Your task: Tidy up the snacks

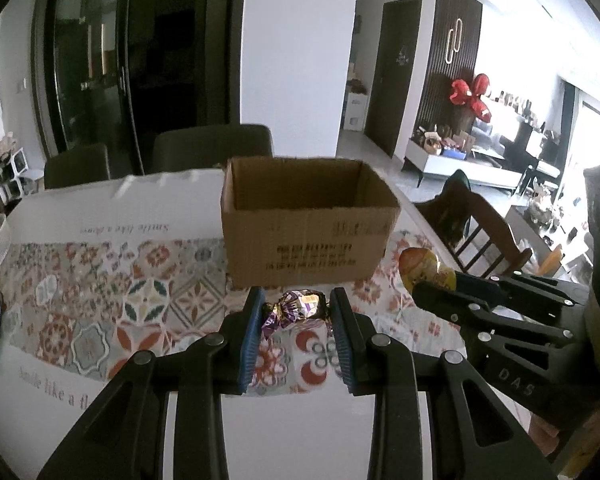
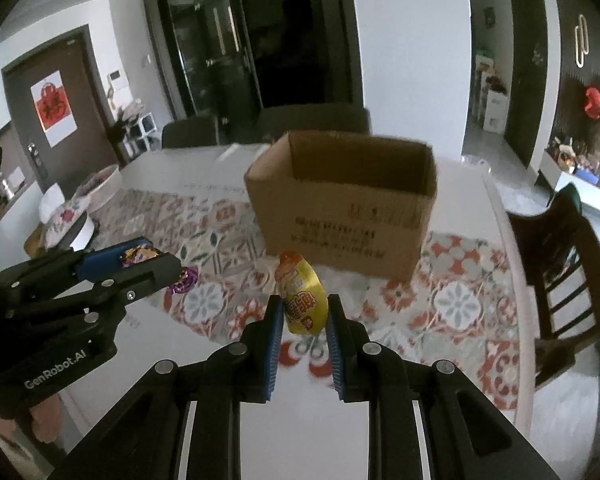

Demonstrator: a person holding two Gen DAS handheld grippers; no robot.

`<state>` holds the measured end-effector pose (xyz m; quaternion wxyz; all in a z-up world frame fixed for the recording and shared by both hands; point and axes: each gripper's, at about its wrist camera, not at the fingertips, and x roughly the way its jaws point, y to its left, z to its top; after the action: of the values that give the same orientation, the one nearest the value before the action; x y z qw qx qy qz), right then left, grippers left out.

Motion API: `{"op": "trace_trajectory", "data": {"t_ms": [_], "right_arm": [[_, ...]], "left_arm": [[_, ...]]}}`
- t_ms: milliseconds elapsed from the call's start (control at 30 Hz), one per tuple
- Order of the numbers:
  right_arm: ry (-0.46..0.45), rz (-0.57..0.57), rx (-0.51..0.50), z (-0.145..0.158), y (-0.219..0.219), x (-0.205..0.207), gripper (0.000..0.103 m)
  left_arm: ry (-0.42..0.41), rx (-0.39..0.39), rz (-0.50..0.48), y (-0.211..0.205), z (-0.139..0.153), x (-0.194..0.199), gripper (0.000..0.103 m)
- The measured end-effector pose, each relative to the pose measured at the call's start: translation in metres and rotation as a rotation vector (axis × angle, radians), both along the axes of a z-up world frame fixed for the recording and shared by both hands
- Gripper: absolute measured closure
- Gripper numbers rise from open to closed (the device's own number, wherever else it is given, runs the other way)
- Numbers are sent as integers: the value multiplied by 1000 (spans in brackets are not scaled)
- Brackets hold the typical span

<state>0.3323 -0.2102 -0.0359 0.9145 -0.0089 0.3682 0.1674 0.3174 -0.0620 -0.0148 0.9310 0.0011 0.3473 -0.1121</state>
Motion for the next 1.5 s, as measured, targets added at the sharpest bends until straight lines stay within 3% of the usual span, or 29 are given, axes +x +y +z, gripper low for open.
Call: {"op": "trace_trajectory", "data": {"t_ms": [367,667,1000,1133,1233,1333,1500], "right_arm": [[-96,-30,13,32,-5,36,80],[-96,-45,33,42,-9,87,80],[-47,-74,-1,32,-12,150,80],[-41,-81,-23,31,-9,166,80],[-30,-81,-35,29,-10,175,77],[-10,-111,-56,26,-15,179,60],[-16,-174,-60,26,-28,165,60]], "left_arm": [[-57,-12,-12,-5,25,48,70],[-44,-31,-26,-9,33,109,70],[7,-16,-18,-20,24,184,68],[31,9,-8,-28,19,212,58],[37,32,6,-30,17,223,36],[13,62,43,-27,18,216,33],[-37,125,84,-21,20,182,25]]}}
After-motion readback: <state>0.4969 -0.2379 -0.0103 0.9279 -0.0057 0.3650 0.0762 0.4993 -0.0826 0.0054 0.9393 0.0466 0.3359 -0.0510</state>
